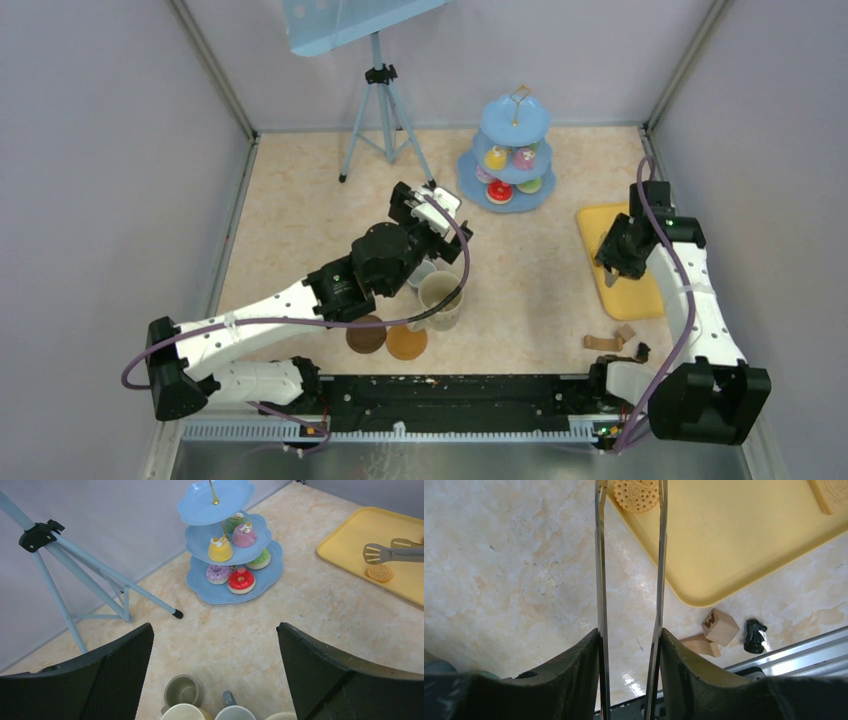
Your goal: Serve the afternoon tea
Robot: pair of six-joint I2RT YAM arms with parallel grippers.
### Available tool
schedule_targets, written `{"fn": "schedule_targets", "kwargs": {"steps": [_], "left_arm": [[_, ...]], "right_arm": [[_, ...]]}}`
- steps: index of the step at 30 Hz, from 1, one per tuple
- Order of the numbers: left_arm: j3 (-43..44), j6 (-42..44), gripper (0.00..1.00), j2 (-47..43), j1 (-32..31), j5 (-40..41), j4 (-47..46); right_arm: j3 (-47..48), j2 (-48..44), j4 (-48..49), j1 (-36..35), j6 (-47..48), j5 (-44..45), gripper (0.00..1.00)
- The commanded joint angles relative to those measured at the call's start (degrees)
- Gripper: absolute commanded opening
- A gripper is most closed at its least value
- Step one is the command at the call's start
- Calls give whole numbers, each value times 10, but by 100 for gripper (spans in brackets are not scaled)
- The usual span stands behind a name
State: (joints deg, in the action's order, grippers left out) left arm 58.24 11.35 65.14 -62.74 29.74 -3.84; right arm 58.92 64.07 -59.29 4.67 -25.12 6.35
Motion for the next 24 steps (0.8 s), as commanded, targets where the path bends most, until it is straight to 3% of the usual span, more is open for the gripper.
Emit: {"fn": "schedule_targets", "kwargs": {"steps": [1,24], "left_arm": [[-4,7,99,-4,-3,10,-35],[-3,3,99,-7,-3,7,-33]], "right_arm": [[7,9,41,5,5,3,44],[-40,7,41,5,11,3,48]]}}
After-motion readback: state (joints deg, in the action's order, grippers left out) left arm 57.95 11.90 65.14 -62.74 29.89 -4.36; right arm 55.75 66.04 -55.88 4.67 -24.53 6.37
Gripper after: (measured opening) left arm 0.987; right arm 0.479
